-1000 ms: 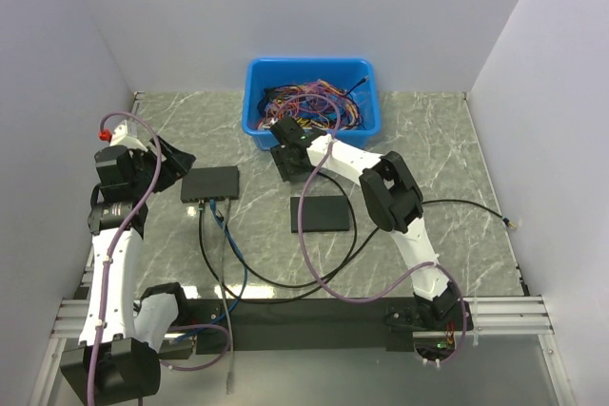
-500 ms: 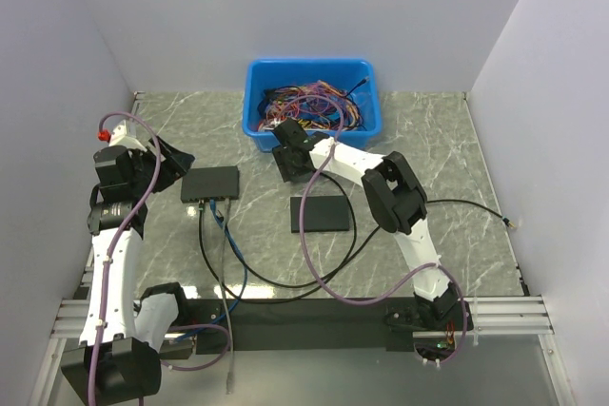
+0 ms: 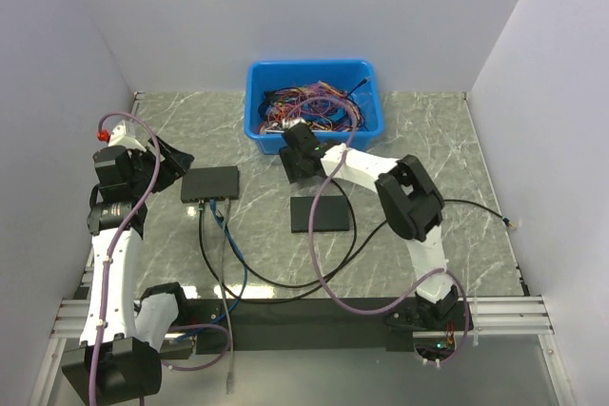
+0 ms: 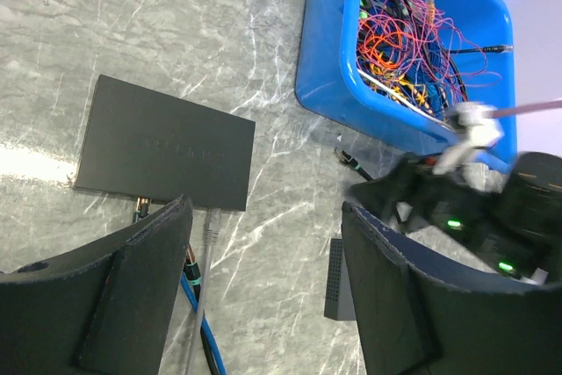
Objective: Insert the plug into the switch port
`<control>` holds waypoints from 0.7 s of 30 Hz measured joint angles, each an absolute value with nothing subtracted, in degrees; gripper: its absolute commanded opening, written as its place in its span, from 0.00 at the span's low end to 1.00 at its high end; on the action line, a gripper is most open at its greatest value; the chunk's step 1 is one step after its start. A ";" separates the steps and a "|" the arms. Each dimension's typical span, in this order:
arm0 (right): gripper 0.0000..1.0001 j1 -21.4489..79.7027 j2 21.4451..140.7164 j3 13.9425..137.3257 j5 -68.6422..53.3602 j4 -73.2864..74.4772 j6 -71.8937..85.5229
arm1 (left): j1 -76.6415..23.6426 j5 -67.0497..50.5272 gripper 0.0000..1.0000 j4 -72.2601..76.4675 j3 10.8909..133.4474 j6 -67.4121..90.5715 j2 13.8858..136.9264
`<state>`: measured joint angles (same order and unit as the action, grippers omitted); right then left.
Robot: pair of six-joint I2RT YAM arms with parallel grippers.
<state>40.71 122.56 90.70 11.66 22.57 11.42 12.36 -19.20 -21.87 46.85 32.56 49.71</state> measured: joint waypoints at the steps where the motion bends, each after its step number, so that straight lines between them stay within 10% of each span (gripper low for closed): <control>1: 0.70 40.71 121.01 89.49 12.05 21.52 11.18 | 12.36 -19.20 0.74 -21.85 46.85 32.56 49.71; 21: 0.71 40.60 117.14 90.39 7.86 11.62 10.63 | 12.69 -19.18 0.74 -21.87 46.85 32.53 49.71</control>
